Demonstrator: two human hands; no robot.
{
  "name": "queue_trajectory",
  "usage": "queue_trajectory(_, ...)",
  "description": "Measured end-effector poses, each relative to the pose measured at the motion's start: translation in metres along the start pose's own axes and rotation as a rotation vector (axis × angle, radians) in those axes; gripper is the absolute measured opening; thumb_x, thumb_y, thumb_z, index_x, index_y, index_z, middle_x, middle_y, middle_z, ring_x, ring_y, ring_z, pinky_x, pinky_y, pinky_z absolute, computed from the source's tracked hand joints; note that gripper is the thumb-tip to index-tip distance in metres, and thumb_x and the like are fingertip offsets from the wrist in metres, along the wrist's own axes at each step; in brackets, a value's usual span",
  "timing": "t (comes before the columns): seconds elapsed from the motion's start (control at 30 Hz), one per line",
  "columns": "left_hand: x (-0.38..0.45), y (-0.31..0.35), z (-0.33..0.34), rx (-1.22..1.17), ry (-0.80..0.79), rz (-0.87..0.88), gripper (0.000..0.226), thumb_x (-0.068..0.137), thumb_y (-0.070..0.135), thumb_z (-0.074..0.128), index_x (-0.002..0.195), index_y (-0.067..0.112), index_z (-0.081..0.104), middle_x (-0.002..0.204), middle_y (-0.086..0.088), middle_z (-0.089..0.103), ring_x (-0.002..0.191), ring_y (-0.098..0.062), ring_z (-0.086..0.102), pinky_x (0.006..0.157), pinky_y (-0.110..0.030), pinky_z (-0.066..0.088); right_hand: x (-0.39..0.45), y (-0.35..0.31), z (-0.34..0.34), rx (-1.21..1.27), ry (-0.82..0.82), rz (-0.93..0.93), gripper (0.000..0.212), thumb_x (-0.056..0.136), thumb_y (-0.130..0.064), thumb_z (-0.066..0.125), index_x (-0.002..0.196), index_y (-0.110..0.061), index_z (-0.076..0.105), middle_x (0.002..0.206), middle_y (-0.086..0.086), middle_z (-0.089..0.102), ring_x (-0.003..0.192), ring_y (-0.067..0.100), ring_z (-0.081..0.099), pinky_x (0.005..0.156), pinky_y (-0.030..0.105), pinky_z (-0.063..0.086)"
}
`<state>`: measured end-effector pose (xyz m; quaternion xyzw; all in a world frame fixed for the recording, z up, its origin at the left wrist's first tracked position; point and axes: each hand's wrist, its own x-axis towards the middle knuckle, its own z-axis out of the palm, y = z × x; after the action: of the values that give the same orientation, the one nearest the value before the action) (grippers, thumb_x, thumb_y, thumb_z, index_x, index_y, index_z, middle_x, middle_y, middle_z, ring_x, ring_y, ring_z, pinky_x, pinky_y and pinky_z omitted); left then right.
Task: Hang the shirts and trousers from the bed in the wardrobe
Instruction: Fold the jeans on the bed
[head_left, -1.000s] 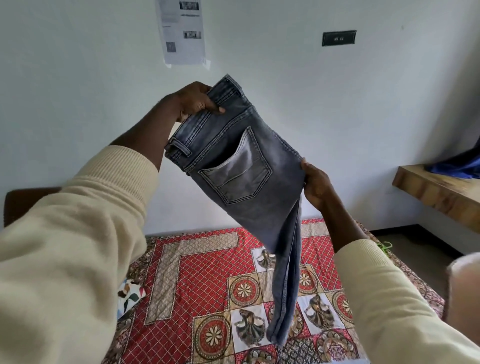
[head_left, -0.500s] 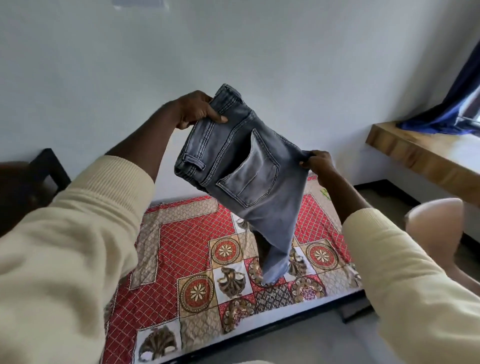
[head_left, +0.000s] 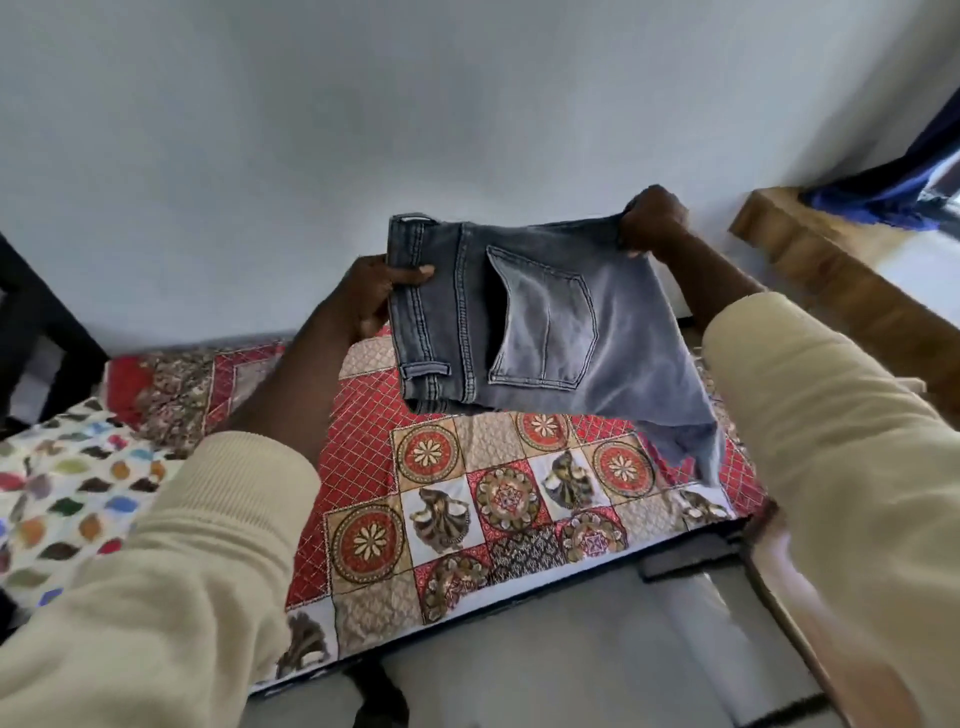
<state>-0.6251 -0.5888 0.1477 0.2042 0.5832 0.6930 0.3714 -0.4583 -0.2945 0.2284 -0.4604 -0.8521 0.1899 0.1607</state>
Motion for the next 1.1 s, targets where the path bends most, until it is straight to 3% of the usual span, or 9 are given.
queue_trajectory(0.17,0.02,-0.137,-0.17,0.008,0.348,-0.284,0.065,0.064,0.022,0.09,0.119,-0.001,0.064,0.111,-0.011,0.071,0.1,-0.025,0.069,0.094,-0.037,0.052,0.007,-0.063,0.218,-0.025,-0.43,-0.024,0.028,0.09,-0.004,0.056,0.067,-0.016,0.046,0.083,0.013,0.059,0.056,0.004,0.065,0.031,0.013,0.039)
queue_trajectory(0.23,0.012,-0.192,-0.222,0.096,0.497,-0.468,0.093,0.042,0.035,0.096,0.119,-0.002,0.06,0.116,-0.01,0.067,0.108,-0.027,0.064,0.097,-0.036,0.048,-0.004,-0.066,0.32,-0.077,-0.562,-0.011,0.017,0.089,-0.004,0.055,0.072,-0.008,0.056,0.094,0.022,0.065,0.072,0.016,0.072,0.047,0.022,0.051)
queue_trajectory(0.33,0.004,-0.257,-0.293,0.101,0.705,-0.604,0.057,0.078,0.011,0.08,0.125,0.008,0.048,0.116,-0.005,0.05,0.106,-0.017,0.045,0.083,-0.028,0.034,-0.025,-0.074,0.497,-0.166,-0.659,-0.054,0.021,0.087,-0.012,0.059,0.099,0.003,0.068,0.102,0.022,0.069,0.097,0.037,0.066,0.076,0.042,0.053)
queue_trajectory(0.43,0.014,-0.346,-0.372,0.159,0.787,-0.685,0.084,0.086,0.017,0.075,0.149,-0.002,0.023,0.149,-0.015,0.037,0.126,-0.025,0.042,0.093,-0.03,0.034,-0.062,-0.077,0.622,-0.18,-0.739,-0.093,0.025,0.089,-0.011,0.055,0.108,0.001,0.067,0.113,0.027,0.066,0.104,0.043,0.063,0.082,0.044,0.05)
queue_trajectory(0.53,0.026,-0.401,-0.42,0.207,0.817,-0.789,0.094,0.085,0.019,0.076,0.152,-0.001,0.012,0.157,-0.02,0.026,0.141,-0.035,0.032,0.11,-0.038,0.032,-0.074,-0.086,0.688,-0.177,-0.732,-0.097,0.029,0.089,-0.006,0.052,0.114,0.002,0.063,0.114,0.03,0.063,0.105,0.046,0.061,0.083,0.047,0.05)
queue_trajectory(0.73,0.069,-0.45,-0.491,0.337,0.874,-0.778,0.076,0.081,0.017,0.078,0.141,-0.007,0.038,0.133,-0.013,0.054,0.123,-0.03,0.053,0.092,-0.03,0.044,-0.051,-0.102,0.761,-0.127,-0.71,-0.138,0.032,0.085,-0.003,0.057,0.116,0.002,0.059,0.117,0.027,0.063,0.108,0.041,0.06,0.08,0.041,0.047)
queue_trajectory(0.9,0.072,-0.486,-0.48,1.061,1.101,-0.78,0.059,0.091,0.012,0.052,0.147,0.005,0.034,0.148,-0.019,0.04,0.136,-0.036,0.038,0.11,-0.041,0.03,-0.124,-0.086,0.784,-0.19,-0.69,-0.468,0.074,0.073,0.002,0.059,0.143,-0.001,0.033,0.148,0.03,0.026,0.131,0.047,0.034,0.105,0.048,0.038)
queue_trajectory(1.03,0.062,-0.507,-0.417,1.458,0.615,-0.196,0.042,0.09,0.029,0.048,0.129,0.015,0.054,0.131,-0.016,0.053,0.118,-0.035,0.046,0.097,-0.045,0.036,-0.175,-0.059,0.788,-0.403,-0.86,-0.532,0.062,0.081,-0.013,0.055,0.14,-0.011,0.039,0.146,0.017,0.034,0.128,0.038,0.035,0.105,0.048,0.032)
queue_trajectory(1.1,0.056,-0.521,-0.401,1.579,0.252,-0.244,0.045,0.093,0.038,0.042,0.132,0.02,0.053,0.136,-0.011,0.05,0.122,-0.034,0.043,0.099,-0.047,0.037,-0.177,-0.047,0.792,-0.32,-0.95,-0.499,0.063,0.085,-0.017,0.055,0.145,-0.014,0.036,0.149,0.011,0.032,0.135,0.034,0.031,0.11,0.047,0.03)
